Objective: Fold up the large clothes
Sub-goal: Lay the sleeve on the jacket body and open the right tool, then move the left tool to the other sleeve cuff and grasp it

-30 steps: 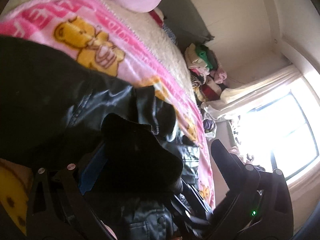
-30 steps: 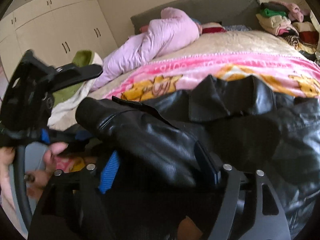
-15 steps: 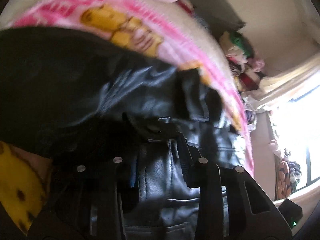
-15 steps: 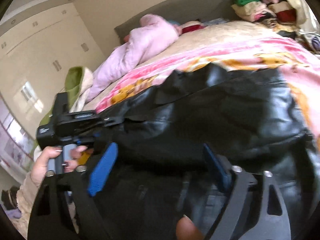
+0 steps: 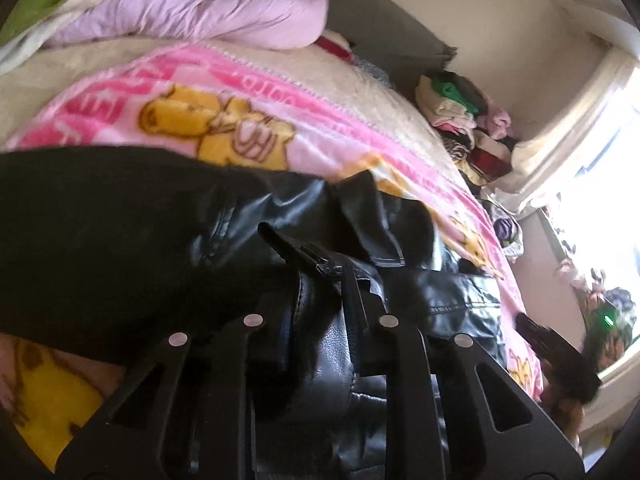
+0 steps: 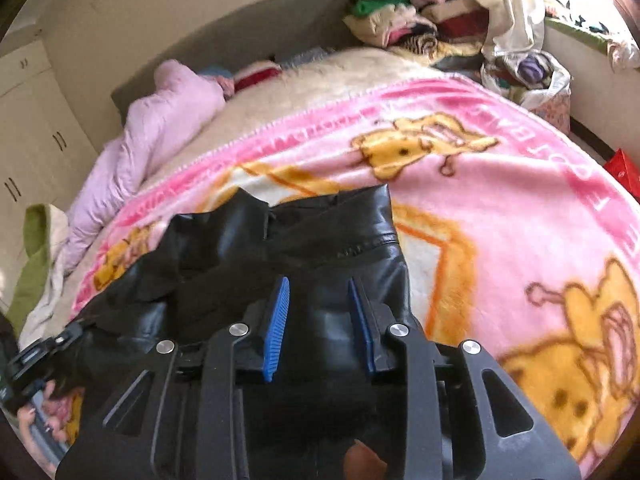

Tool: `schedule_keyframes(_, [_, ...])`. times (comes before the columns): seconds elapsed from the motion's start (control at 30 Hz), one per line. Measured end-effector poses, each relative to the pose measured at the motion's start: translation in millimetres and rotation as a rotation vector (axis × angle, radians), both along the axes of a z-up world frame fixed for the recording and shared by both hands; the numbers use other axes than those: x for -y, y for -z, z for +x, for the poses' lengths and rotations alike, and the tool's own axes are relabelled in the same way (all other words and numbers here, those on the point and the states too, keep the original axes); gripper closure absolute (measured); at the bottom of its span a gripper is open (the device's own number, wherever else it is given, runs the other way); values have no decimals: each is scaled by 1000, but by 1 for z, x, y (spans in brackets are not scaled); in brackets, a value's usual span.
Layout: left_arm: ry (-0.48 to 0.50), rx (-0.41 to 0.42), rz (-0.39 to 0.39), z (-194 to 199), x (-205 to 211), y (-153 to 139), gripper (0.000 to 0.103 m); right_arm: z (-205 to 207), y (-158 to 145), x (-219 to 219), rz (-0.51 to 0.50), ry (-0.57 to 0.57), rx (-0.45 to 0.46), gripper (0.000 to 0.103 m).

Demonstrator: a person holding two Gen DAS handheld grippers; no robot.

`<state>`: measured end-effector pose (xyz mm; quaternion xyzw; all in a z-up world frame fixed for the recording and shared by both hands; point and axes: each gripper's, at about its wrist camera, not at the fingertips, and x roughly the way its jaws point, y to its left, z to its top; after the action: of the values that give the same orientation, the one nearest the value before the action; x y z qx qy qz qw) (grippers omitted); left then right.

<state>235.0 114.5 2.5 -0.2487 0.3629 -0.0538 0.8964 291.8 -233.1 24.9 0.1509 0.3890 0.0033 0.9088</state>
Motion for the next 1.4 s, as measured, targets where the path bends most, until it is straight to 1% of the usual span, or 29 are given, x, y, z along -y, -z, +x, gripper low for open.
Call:
schedule_keyframes(0.03, [7,2,18,-2,2,-2,90,6,7,0,-8,1,-22,74])
schedule_keyframes(0.1, [8,-23,63,-3,6,1,90,17,26,2,-67,22,-82,74])
schedule_keyframes(0.13, [-4,-62,90,-1,6,10,90,22,35,2,-91,24,-109,76])
schedule_keyframes(0.17, [-16,-100,96,3,4,19,89,24,41,4,-98,26,-127,77])
schedule_keyframes(0.23, [-38,-166,52,10,-6,41,89,24,51,8,-84,23,-123,77])
schedule_keyframes(0.27, [-41,-181,40,12,-10,48,88,25,53,9,-79,22,-121,77])
schedule_keyframes(0.33, [-36,-185,32,12,-13,52,88,26,56,13,-57,25,-121,77])
schedule_keyframes(0.43, [-32,-180,52,11,-11,50,85,25,55,15,-38,23,-121,77])
schedule_keyframes(0.47, [-31,-179,64,11,-9,48,82,22,51,15,-42,21,-116,77])
schedule_keyframes(0.5, [-30,-178,77,10,-8,45,82,18,43,13,-38,21,-107,75])
schedule_keyframes(0.53, [-34,-164,85,8,-7,39,79,13,36,13,-27,20,-97,73])
schedule_keyframes(0.6, [-37,-119,94,3,-6,25,69,-2,22,9,6,1,-69,69])
schedule_keyframes(0.63, [-42,-80,105,-1,-5,15,59,-7,17,7,4,-7,-65,68])
schedule_keyframes(0.67, [-47,-53,113,-5,-5,9,51,-16,11,2,-10,-25,-55,67])
schedule_keyframes(0.73, [-68,-12,143,-12,-4,-2,50,-30,4,-8,-40,-61,-42,66])
schedule_keyframes(0.83, [-98,28,190,-20,1,-15,47,-45,1,-20,-60,-105,-33,59])
schedule_keyframes(0.9, [-79,66,217,-27,10,-24,47,-57,0,-30,-87,-123,-26,55])
schedule_keyframes(0.97, [-26,79,243,-32,26,-28,46,-64,2,-37,-108,-134,-26,50])
schedule_keyframes(1.03, [35,52,274,-32,43,-20,46,-69,6,-47,-130,-146,-28,49])
schedule_keyframes(1.07, [70,17,289,-30,52,-10,47,-70,8,-51,-133,-153,-29,48])
schedule_keyframes(1.1, [102,-37,300,-25,60,4,46,-69,10,-54,-134,-161,-34,47])
schedule_keyframes(1.2, [111,-196,336,-13,64,39,46,-66,17,-59,-141,-162,-62,46])
schedule_keyframes(1.23, [124,-221,339,-10,63,49,46,-62,22,-59,-149,-153,-98,40])
schedule_keyframes(1.3, [127,-219,333,-9,62,51,46,-54,38,-52,-158,-112,-183,38])
schedule_keyframes(1.33, [128,-216,332,-9,62,50,46,-51,47,-46,-127,-97,-221,35])
schedule_keyframes(1.4, [129,-209,326,-10,61,51,46,-50,53,-40,-80,-87,-223,35])
